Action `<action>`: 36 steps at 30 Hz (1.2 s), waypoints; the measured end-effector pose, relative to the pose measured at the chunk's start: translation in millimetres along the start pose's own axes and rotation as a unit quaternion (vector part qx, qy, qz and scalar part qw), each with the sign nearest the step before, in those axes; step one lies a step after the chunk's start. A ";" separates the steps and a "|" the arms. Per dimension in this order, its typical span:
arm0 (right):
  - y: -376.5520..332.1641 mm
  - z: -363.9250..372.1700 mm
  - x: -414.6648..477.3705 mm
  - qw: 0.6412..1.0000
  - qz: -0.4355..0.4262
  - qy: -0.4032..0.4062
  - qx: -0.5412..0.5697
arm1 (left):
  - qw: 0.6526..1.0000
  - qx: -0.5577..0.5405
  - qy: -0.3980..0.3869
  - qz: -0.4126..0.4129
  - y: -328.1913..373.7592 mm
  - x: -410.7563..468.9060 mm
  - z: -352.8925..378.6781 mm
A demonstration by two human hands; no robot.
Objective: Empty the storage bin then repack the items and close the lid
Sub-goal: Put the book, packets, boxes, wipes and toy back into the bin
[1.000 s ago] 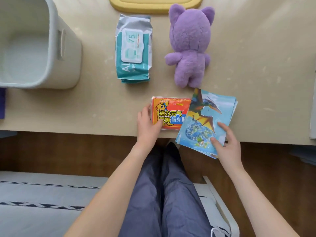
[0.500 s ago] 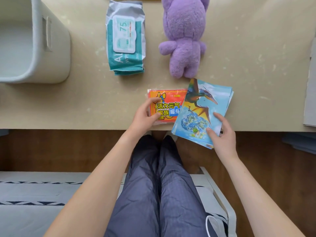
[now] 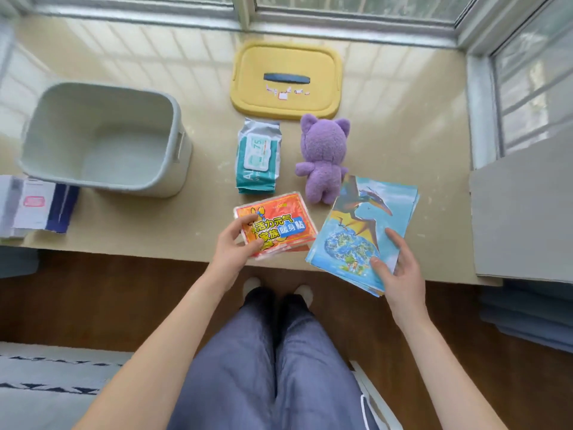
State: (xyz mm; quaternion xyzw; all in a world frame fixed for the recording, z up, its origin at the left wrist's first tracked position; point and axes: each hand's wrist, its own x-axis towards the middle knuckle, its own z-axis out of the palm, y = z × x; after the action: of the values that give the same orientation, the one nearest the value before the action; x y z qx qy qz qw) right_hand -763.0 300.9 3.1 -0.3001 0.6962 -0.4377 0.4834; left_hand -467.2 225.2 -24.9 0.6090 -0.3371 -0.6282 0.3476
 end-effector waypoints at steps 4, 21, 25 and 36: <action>-60.1 17.7 -14.1 0.998 -0.051 -0.038 0.001 | 0.996 -0.071 0.047 0.040 50.1 -47.2 -33.0; -111.1 312.7 -74.6 0.985 -0.131 -0.113 0.009 | 0.953 -0.234 0.114 0.154 85.4 -87.3 -379.9; -102.1 371.7 -97.8 0.991 -0.108 -0.074 0.003 | 0.953 -0.250 0.101 0.138 88.5 -80.3 -443.2; -108.5 450.4 -65.8 0.996 -0.053 -0.063 -0.019 | 0.965 -0.228 0.106 0.080 115.9 -7.1 -493.6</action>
State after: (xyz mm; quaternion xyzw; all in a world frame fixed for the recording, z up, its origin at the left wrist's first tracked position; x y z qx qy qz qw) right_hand -318.9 165.0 60.3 -0.3724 0.6559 -0.4295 0.4966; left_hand 29.3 169.5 61.7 0.5480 -0.1939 -0.5902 0.5601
